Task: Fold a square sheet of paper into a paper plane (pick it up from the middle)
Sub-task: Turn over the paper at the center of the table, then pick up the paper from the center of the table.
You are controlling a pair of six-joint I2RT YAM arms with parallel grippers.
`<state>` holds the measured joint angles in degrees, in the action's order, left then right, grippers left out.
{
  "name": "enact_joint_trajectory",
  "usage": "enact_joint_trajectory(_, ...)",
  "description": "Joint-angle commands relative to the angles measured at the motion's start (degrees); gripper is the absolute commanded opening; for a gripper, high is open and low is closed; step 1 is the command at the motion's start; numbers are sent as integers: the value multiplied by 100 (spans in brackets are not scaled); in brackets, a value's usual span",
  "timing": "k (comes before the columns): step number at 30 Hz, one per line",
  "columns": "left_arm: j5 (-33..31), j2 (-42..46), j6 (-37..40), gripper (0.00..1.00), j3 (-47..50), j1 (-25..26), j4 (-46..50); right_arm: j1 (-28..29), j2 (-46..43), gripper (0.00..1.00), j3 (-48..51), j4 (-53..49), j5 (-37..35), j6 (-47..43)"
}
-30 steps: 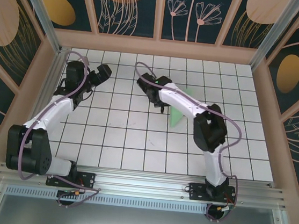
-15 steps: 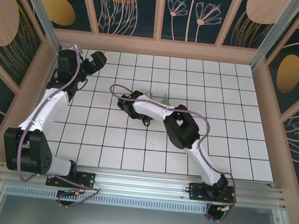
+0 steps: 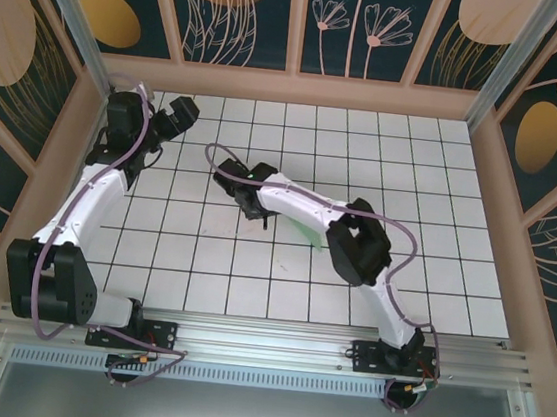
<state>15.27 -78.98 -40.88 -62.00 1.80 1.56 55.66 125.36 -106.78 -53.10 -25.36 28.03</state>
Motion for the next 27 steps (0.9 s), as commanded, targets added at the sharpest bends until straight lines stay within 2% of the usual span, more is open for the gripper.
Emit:
enact_joint_trajectory(1,284,154,1,99,411,-40,-154,-77,-1227,56,577,1101,797,-229)
enact_joint_trajectory(7,767,259,-37,98,1260,-31,-500,-1103,-2553,58,2508,2351,2003,43)
enact_joint_trajectory(13,1192,416,-208,99,2086,100,-870,-2298,-2959,56,4049,3214,3649,-402)
enact_joint_trajectory(20,1200,374,-410,99,2631,578,-1103,-2847,-2115,49,4060,3726,4626,-1197)
enact_joint_trajectory(27,1399,253,-543,98,2822,733,-1300,-3174,-1332,47,3780,4110,5686,-1705)
